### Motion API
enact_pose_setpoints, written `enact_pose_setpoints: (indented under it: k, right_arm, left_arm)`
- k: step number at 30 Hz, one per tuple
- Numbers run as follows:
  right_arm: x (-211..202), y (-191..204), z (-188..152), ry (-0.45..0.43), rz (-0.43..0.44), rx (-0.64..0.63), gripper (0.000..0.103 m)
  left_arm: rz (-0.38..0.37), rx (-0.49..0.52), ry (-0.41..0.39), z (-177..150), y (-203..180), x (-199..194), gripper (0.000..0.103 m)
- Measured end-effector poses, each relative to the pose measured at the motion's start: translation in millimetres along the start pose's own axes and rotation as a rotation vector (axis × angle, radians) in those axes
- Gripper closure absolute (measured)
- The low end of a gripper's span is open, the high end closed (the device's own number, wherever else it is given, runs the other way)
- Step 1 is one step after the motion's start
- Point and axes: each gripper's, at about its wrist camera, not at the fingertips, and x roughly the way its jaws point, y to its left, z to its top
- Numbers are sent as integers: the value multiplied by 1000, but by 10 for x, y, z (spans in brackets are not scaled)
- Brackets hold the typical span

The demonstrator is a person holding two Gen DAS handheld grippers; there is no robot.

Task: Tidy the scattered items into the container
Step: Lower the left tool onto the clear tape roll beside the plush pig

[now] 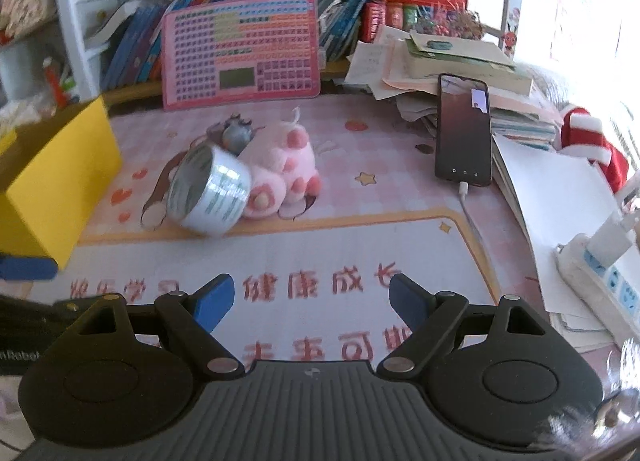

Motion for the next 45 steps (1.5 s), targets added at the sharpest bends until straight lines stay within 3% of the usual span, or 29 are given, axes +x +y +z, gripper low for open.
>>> enact_pose_setpoints:
  k: [6, 13, 19, 29, 39, 45]
  right_arm:
    - [208, -121, 191, -1, 41, 51, 19]
    - [477, -275, 367, 16, 63, 99, 19]
    - [680, -394, 535, 38, 105, 167, 19]
    - [872, -465, 764, 56, 175, 220, 19]
    - [939, -426, 854, 31, 193, 209, 19]
    - [1037, -358, 873, 60, 238, 222, 19]
  left_arm:
    - [-15, 16, -53, 253, -55, 206, 17]
    - [-32, -11, -59, 471, -46, 478, 17]
    - [-85, -56, -33, 581, 39, 752, 17]
    - [-187, -110, -57, 715, 110, 1006, 7]
    - [-158, -157, -57, 784, 157, 1200, 7]
    - [-152, -166, -48, 787, 185, 1244, 7]
